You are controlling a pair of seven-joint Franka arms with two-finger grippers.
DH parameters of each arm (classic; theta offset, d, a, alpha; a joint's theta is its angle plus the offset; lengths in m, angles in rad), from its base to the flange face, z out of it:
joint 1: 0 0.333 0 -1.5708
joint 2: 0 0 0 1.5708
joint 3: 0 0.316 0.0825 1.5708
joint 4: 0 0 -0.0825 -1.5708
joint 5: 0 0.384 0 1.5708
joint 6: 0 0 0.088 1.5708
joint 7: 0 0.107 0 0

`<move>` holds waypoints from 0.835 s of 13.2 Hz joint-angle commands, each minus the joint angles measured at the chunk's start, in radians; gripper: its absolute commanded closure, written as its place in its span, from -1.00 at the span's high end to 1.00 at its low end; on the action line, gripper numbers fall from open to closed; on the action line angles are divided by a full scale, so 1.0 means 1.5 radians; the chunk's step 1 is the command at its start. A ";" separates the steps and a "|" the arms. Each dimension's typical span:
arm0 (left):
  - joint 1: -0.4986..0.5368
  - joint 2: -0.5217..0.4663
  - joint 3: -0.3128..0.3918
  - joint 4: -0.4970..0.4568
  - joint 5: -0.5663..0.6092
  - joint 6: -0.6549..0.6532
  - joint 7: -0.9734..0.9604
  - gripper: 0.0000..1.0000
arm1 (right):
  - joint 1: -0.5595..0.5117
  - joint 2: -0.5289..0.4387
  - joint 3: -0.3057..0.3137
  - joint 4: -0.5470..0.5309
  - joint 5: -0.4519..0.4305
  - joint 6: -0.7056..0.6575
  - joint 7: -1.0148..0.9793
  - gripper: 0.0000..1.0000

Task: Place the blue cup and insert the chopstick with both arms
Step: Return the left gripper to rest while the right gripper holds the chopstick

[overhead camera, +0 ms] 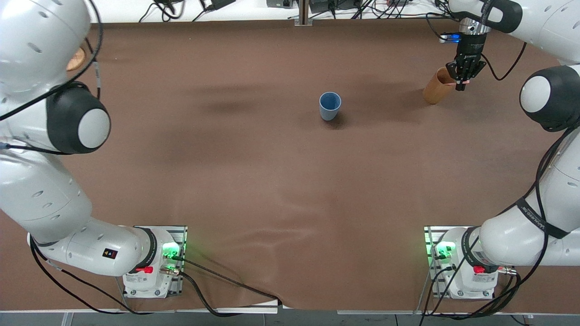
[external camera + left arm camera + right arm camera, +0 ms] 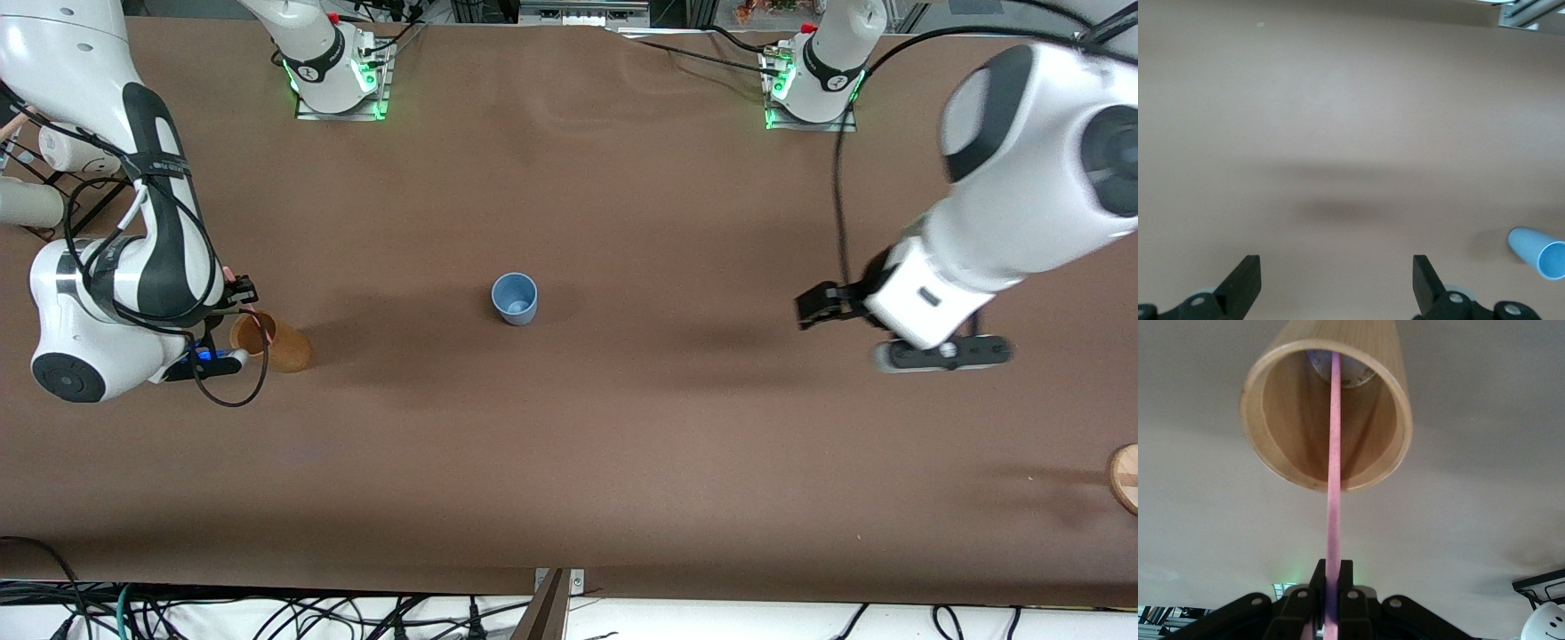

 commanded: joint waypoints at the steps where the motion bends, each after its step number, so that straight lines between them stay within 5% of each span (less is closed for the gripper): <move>1: 0.106 -0.077 -0.044 -0.067 -0.010 -0.036 0.047 1.00 | -0.003 0.010 0.003 0.032 0.009 -0.019 -0.009 -1.00; 5: 0.189 -0.130 -0.068 -0.111 0.010 -0.060 0.096 1.00 | -0.003 0.010 0.004 0.060 0.010 -0.048 -0.008 -1.00; 8: 0.203 -0.186 -0.067 -0.193 0.015 -0.067 0.167 1.00 | -0.002 0.010 0.006 0.082 0.011 -0.073 -0.008 -1.00; 11: 0.195 -0.196 -0.068 -0.201 0.031 -0.090 0.173 1.00 | -0.001 0.009 0.006 0.114 0.010 -0.111 -0.007 -1.00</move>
